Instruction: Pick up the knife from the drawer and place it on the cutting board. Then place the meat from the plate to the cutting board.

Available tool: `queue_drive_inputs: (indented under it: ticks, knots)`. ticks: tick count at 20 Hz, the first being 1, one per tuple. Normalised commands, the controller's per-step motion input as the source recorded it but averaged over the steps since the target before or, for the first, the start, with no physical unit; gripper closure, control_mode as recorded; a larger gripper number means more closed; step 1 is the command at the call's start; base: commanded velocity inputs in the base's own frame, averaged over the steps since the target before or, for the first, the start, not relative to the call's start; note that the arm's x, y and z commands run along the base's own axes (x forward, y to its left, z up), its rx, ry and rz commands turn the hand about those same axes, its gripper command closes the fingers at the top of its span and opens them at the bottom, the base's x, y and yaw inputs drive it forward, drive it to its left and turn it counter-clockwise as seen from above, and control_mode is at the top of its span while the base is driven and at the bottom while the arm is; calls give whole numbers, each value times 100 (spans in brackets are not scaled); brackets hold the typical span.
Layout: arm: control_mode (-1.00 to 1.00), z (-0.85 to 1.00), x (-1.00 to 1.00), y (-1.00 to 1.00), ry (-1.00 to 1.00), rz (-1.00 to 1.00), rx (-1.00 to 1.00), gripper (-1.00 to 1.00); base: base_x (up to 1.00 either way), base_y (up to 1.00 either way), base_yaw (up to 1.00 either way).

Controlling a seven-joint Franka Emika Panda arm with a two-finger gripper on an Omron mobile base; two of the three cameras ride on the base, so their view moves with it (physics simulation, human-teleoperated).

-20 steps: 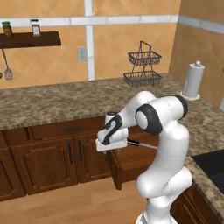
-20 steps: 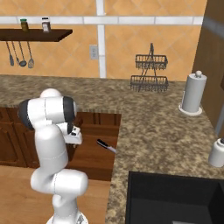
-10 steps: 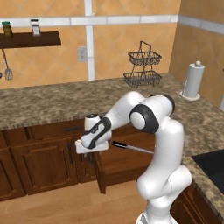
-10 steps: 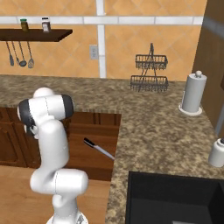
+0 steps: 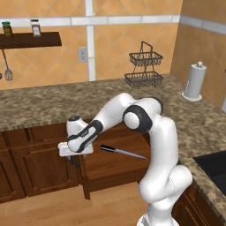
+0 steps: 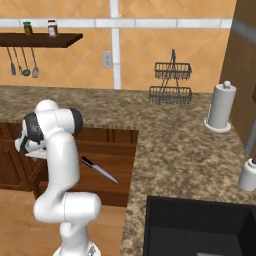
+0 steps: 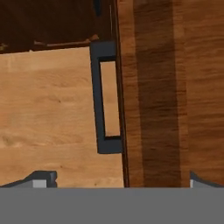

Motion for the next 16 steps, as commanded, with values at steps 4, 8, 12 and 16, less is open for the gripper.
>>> queue_drive_inputs:
  ticks: [4,8,12,16]
  knots:
    - [-100,62,-37,-20,-26,-1,4,-100,0,0,0]
    - [-100,100,-45,-32,-32,-11,4,-100,0,0,0]
    - [-100,93,-6,-92,0,-10,0,-100,0,0,0]
    - [-100,65,1,-100,21,-6,-1,-100,0,0,0]
